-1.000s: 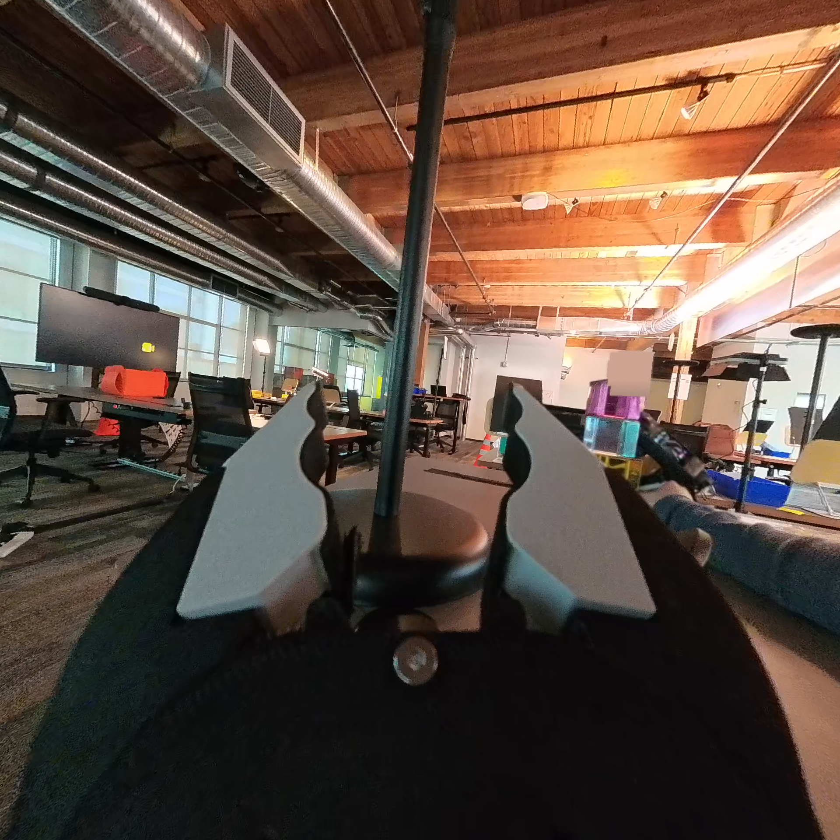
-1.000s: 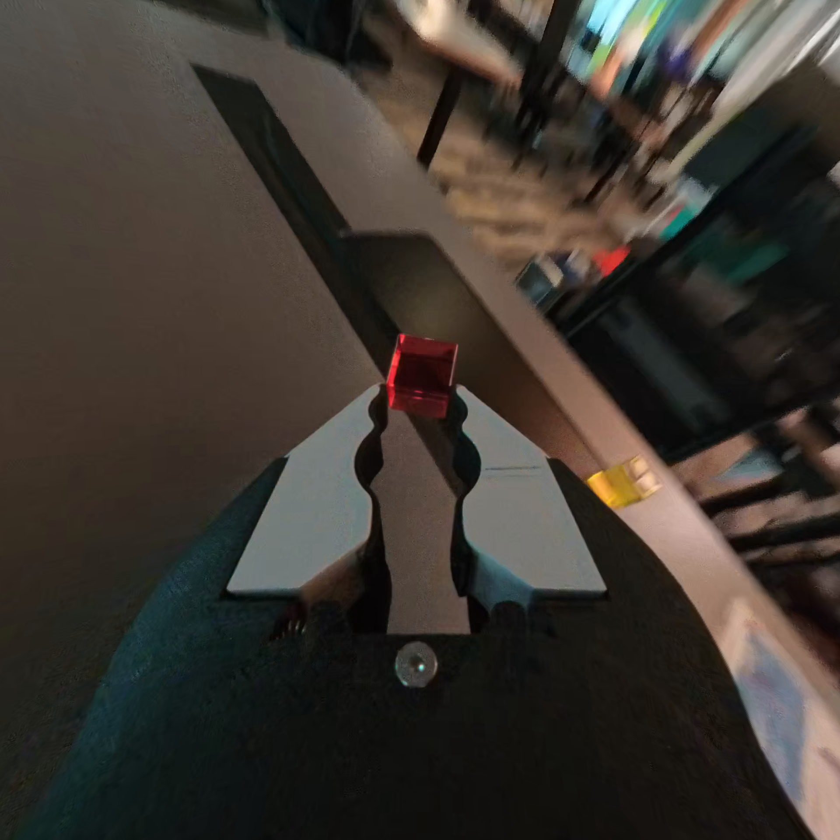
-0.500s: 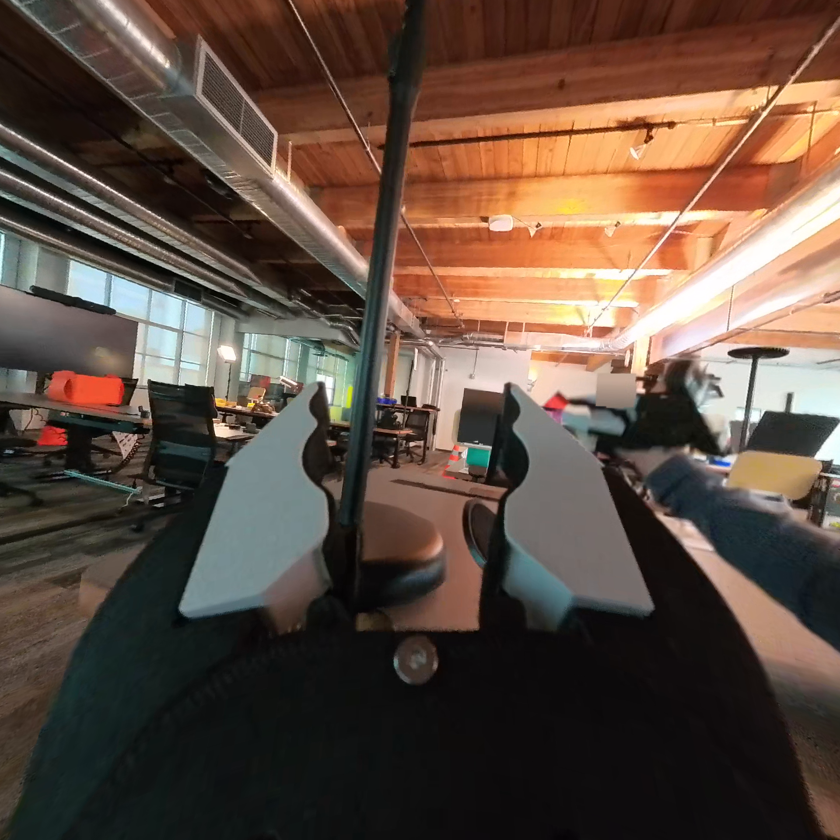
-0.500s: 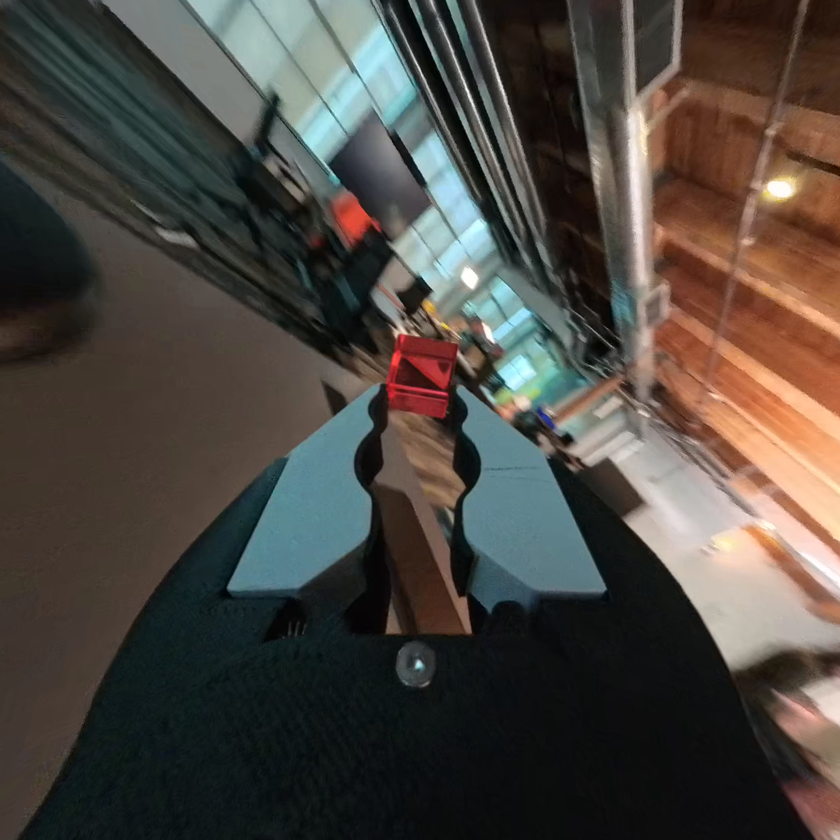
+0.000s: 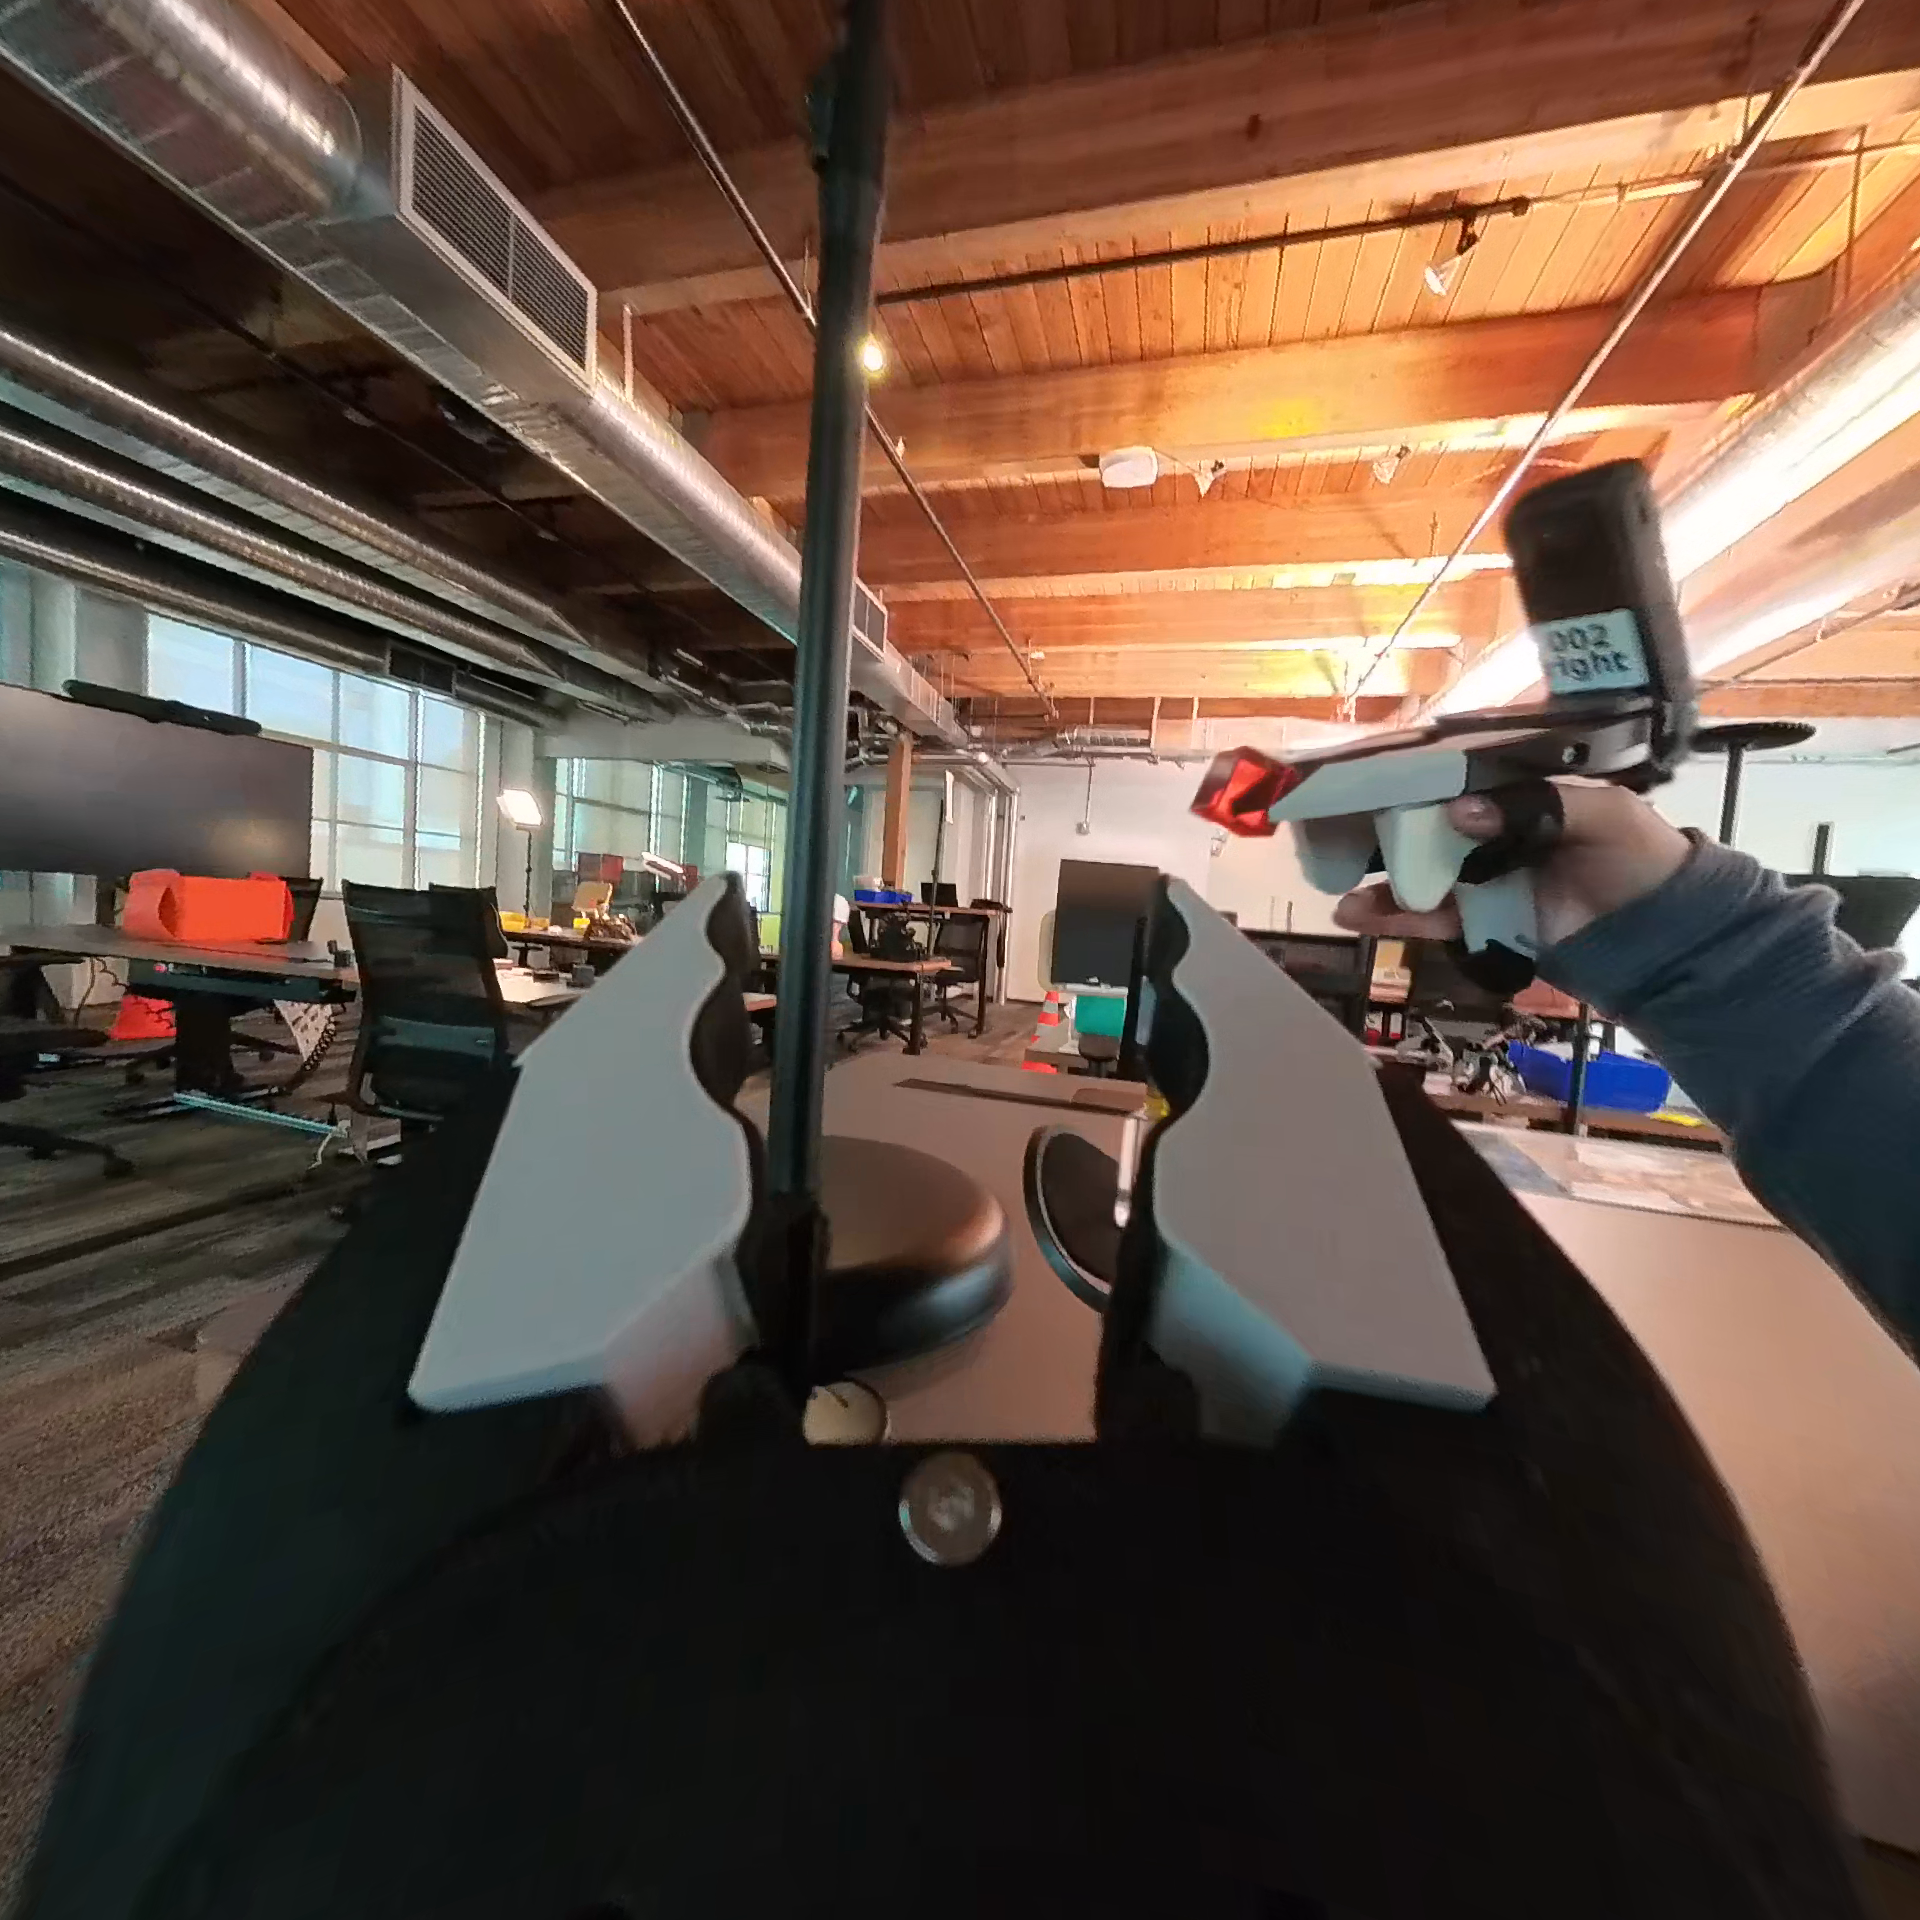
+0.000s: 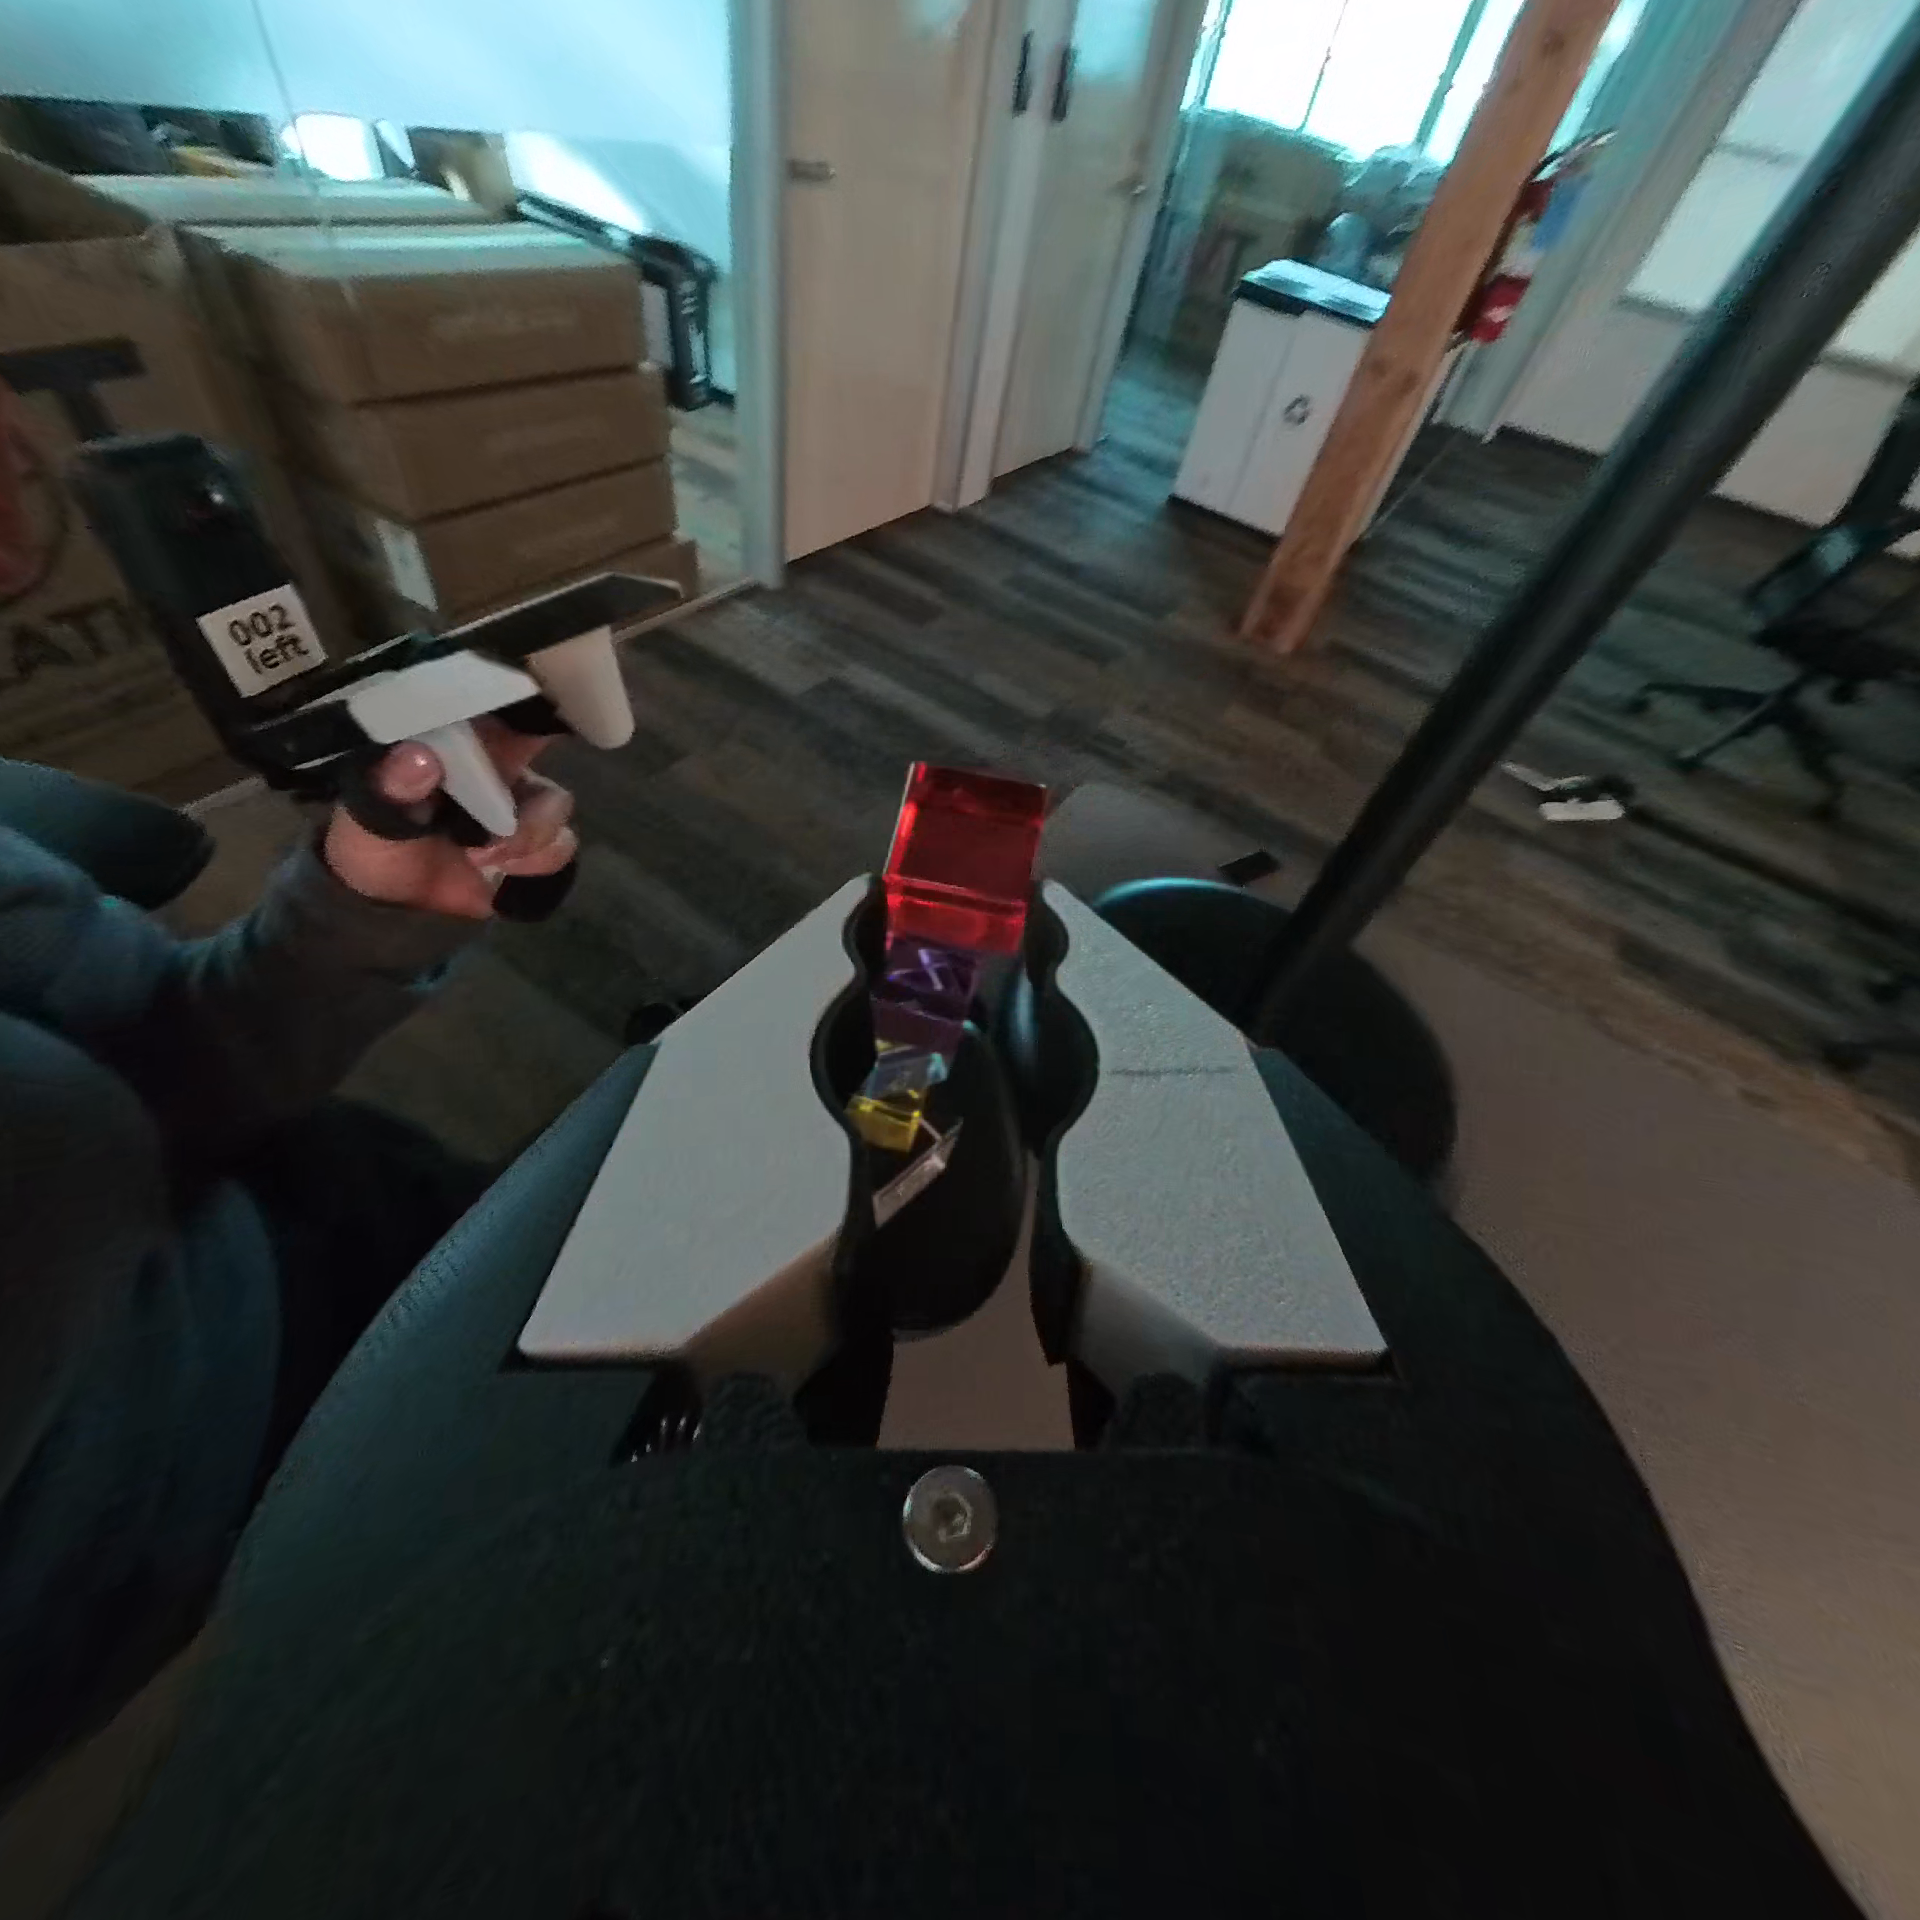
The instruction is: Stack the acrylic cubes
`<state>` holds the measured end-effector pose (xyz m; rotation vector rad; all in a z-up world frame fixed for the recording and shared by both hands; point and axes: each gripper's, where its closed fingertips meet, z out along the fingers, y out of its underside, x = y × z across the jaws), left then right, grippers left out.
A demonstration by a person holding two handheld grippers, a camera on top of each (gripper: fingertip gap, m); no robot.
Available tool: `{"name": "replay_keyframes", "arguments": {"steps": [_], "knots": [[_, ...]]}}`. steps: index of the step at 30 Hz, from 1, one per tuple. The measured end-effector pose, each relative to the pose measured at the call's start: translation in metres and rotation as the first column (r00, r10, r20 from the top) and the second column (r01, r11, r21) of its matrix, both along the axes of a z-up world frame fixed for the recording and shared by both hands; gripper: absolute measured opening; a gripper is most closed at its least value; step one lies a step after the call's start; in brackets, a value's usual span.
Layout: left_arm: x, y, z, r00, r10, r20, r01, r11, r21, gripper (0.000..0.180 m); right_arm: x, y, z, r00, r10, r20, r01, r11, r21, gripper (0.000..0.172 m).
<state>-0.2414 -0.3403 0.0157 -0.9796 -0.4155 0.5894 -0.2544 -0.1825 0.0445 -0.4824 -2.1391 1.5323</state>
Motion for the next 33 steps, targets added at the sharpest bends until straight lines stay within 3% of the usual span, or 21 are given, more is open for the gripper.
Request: {"name": "replay_keyframes", "arguments": {"steps": [13,33], "knots": [[-0.002,0.010,-0.005,0.999,-0.023,0.027,0.023,1.000,-0.017,0.076,-0.008,-0.014,-0.025,0.999,0.010,0.043,-0.014,0.997,0.082,0.025],[-0.001,0.011,-0.006,0.999,-0.035,0.032,0.036,0.999,-0.018,0.075,-0.011,-0.011,-0.025,1.000,-0.013,0.014,0.011,0.993,0.118,0.024]]}}
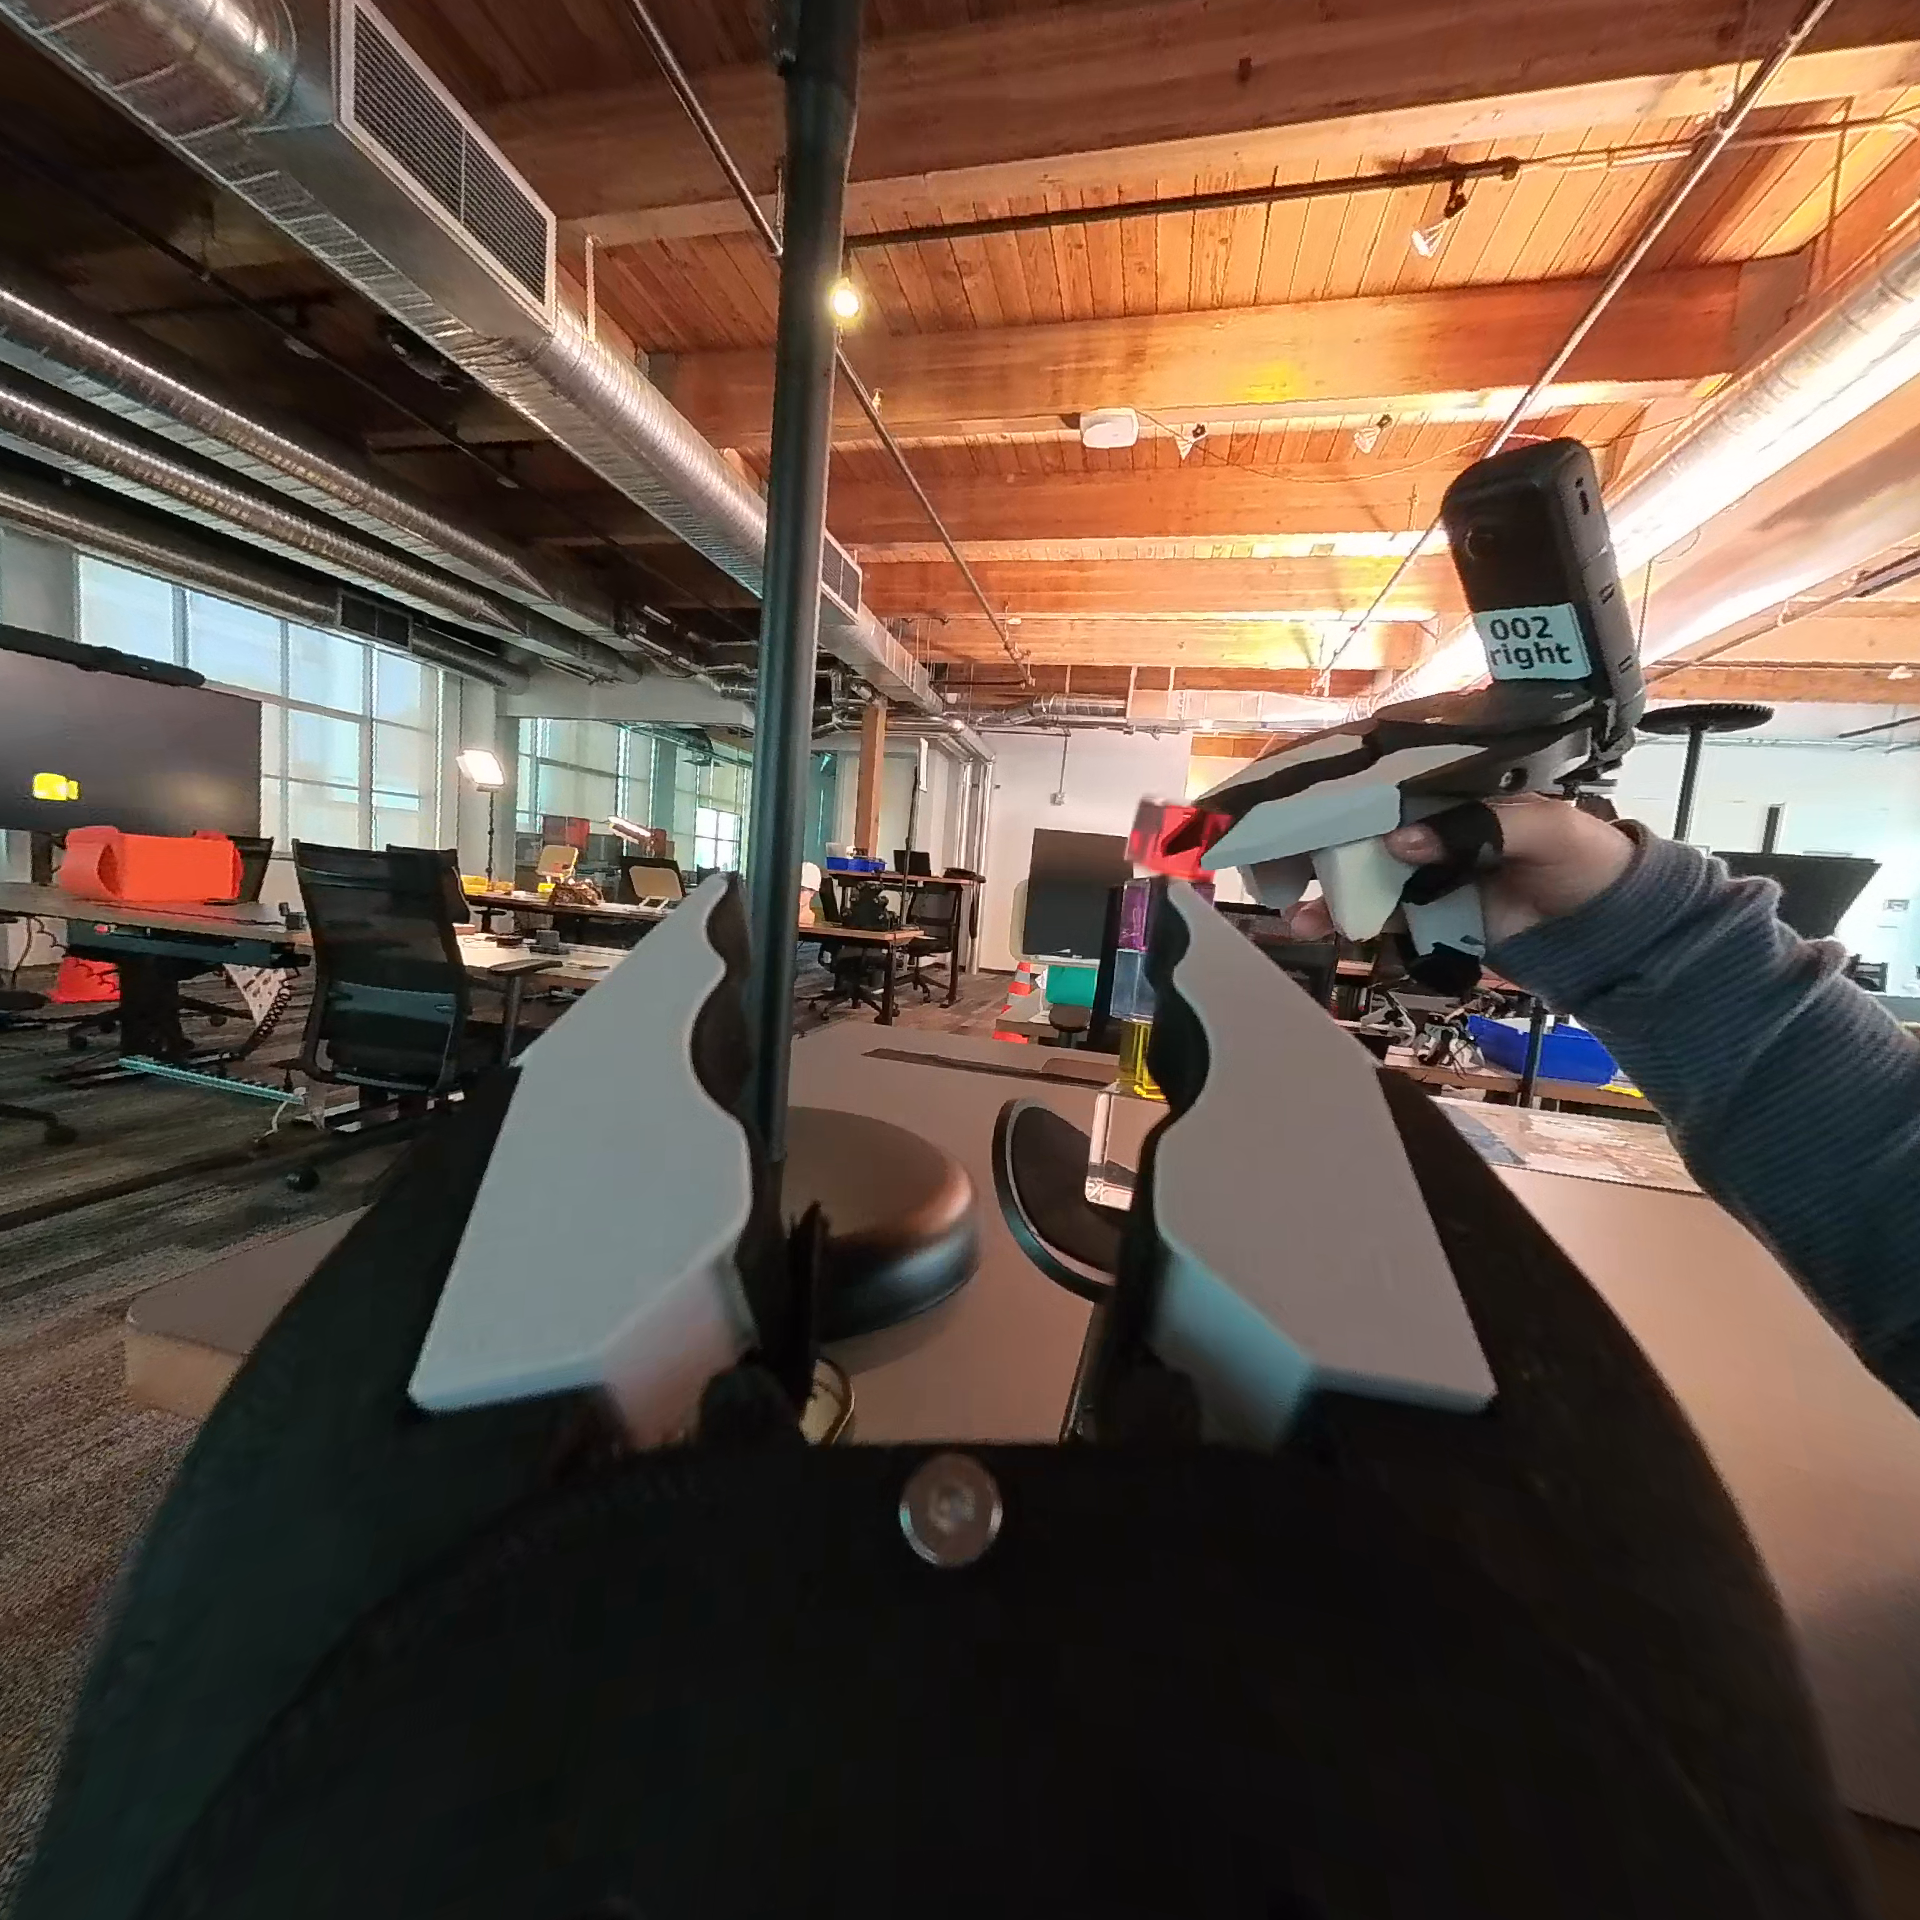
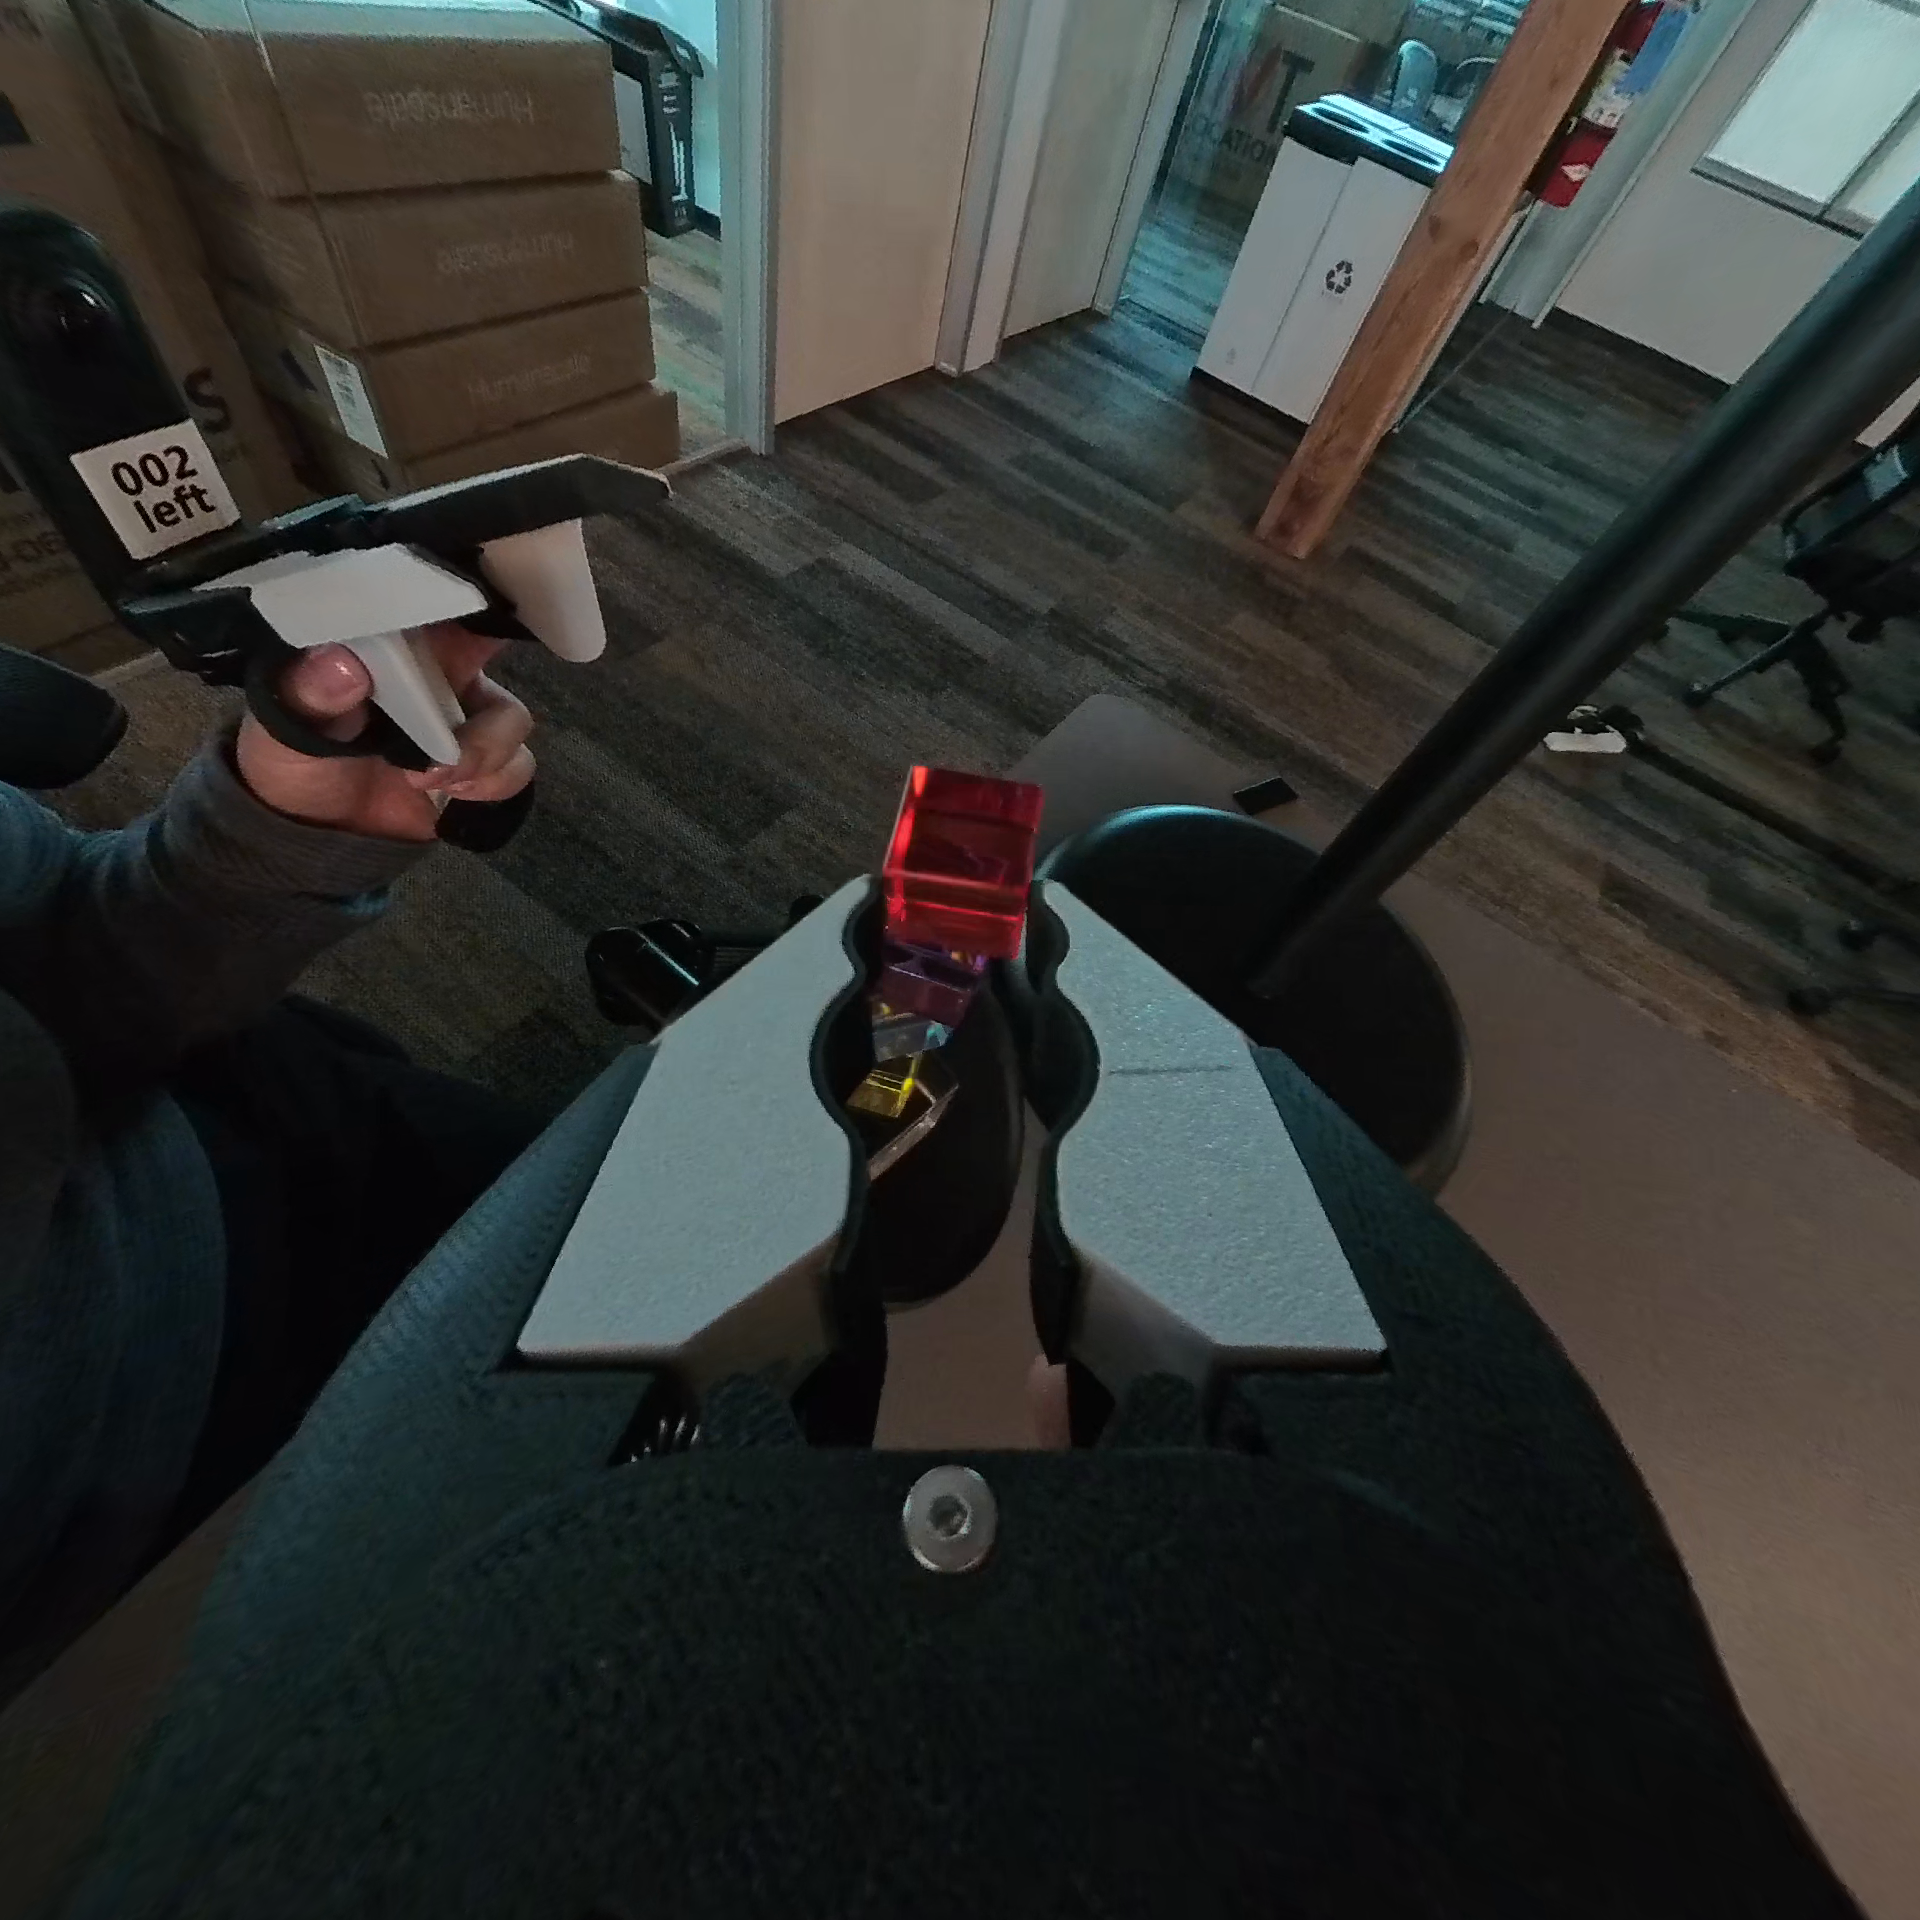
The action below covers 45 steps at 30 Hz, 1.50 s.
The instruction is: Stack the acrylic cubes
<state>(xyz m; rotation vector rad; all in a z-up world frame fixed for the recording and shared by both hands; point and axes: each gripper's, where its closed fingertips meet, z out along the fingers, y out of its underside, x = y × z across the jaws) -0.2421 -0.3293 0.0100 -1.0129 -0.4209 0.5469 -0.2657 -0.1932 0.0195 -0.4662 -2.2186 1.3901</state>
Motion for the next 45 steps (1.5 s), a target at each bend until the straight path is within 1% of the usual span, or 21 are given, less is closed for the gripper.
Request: {"name": "replay_keyframes", "arguments": {"steps": [10,13,16,18,20,21,22,23,25,26,27,28,29,30,31,32,34,35,38,42,45], "knots": [[0.000,0.002,-0.001,1.000,-0.007,0.001,0.007,1.000,-0.002,0.075,0.000,0.001,0.005,1.000,0.011,-0.012,-0.011,1.000,-0.023,0.027],[0.000,0.002,-0.001,1.000,-0.005,0.001,0.005,1.000,-0.002,0.075,0.000,0.005,0.011,0.999,0.000,-0.036,-0.001,0.999,-0.042,0.035],[-0.001,-0.001,-0.001,1.000,0.008,-0.006,-0.008,1.000,0.009,0.077,-0.005,0.033,0.030,0.986,-0.093,-0.137,0.086,0.995,-0.058,0.048],[-0.002,-0.004,-0.001,1.000,0.015,-0.011,-0.014,1.000,0.024,0.077,-0.013,0.072,0.047,0.945,-0.223,-0.238,0.211,0.974,-0.077,0.052],[-0.004,-0.005,-0.001,1.000,0.018,-0.012,-0.017,0.999,0.037,0.077,-0.024,0.132,0.060,0.853,-0.414,-0.318,0.398,0.910,-0.116,0.053],[-0.005,-0.005,-0.002,1.000,0.020,-0.012,-0.019,0.999,0.040,0.077,-0.028,0.169,0.064,0.782,-0.519,-0.345,0.503,0.853,-0.140,0.053],[-0.007,-0.005,-0.003,1.000,0.023,-0.011,-0.023,0.999,0.041,0.077,-0.031,0.208,0.065,0.695,-0.619,-0.367,0.605,0.779,-0.167,0.053],[-0.009,-0.005,-0.005,1.000,0.027,-0.010,-0.027,0.999,0.042,0.077,-0.031,0.248,0.066,0.587,-0.710,-0.389,0.696,0.688,-0.204,0.053],[-0.015,-0.006,-0.008,0.999,0.037,-0.009,-0.037,0.998,0.043,0.077,-0.021,0.332,0.063,0.299,-0.854,-0.427,0.831,0.452,-0.323,0.060],[-0.018,-0.006,-0.010,0.999,0.043,-0.008,-0.043,0.998,0.044,0.077,-0.012,0.368,0.056,0.167,-0.884,-0.436,0.856,0.350,-0.382,0.060],[-0.021,-0.007,-0.011,0.999,0.049,-0.006,-0.049,0.998,0.045,0.077,-0.004,0.397,0.045,0.062,-0.899,-0.435,0.864,0.266,-0.427,0.060],[-0.025,-0.008,-0.013,0.998,0.057,-0.003,-0.057,0.997,0.048,0.077,0.002,0.423,0.029,-0.020,-0.905,-0.425,0.872,0.192,-0.450,0.059],[-0.029,-0.009,-0.015,0.998,0.067,-0.002,-0.066,0.996,0.052,0.077,0.005,0.444,0.009,-0.080,-0.905,-0.417,0.885,0.129,-0.448,0.059],[-0.033,-0.011,-0.017,0.997,0.077,-0.001,-0.077,0.995,0.057,0.077,0.005,0.462,-0.012,-0.121,-0.900,-0.419,0.903,0.076,-0.423,0.059],[-0.037,-0.013,-0.019,0.996,0.089,0.000,-0.089,0.994,0.062,0.076,0.002,0.476,-0.034,-0.141,-0.892,-0.430,0.924,0.038,-0.382,0.058],[-0.042,-0.014,-0.021,0.995,0.102,0.001,-0.102,0.993,0.067,0.077,-0.004,0.487,-0.054,-0.140,-0.885,-0.444,0.944,0.016,-0.330,0.055],[-0.052,-0.015,-0.025,0.993,0.122,0.006,-0.122,0.990,0.075,0.076,-0.020,0.504,-0.086,-0.105,-0.892,-0.440,0.974,-0.003,-0.227,0.047],[-0.057,-0.015,-0.026,0.992,0.127,0.011,-0.128,0.989,0.078,0.076,-0.029,0.510,-0.093,-0.083,-0.910,-0.407,0.979,0.002,-0.203,0.042],[-0.070,-0.010,-0.034,0.991,0.131,0.029,-0.133,0.988,0.077,0.077,-0.055,0.529,-0.100,-0.035,-0.954,-0.297,0.980,0.025,-0.196,0.047],[-0.086,-0.002,-0.046,0.988,0.142,0.060,-0.147,0.986,0.082,0.077,-0.085,0.571,-0.134,-0.036,-0.990,-0.133,0.997,-0.026,-0.079,0.067],[-0.095,0.002,-0.052,0.987,0.148,0.071,-0.153,0.984,0.088,0.076,-0.101,0.596,-0.154,-0.039,-0.999,-0.034,0.999,-0.039,0.016,0.065]]}}
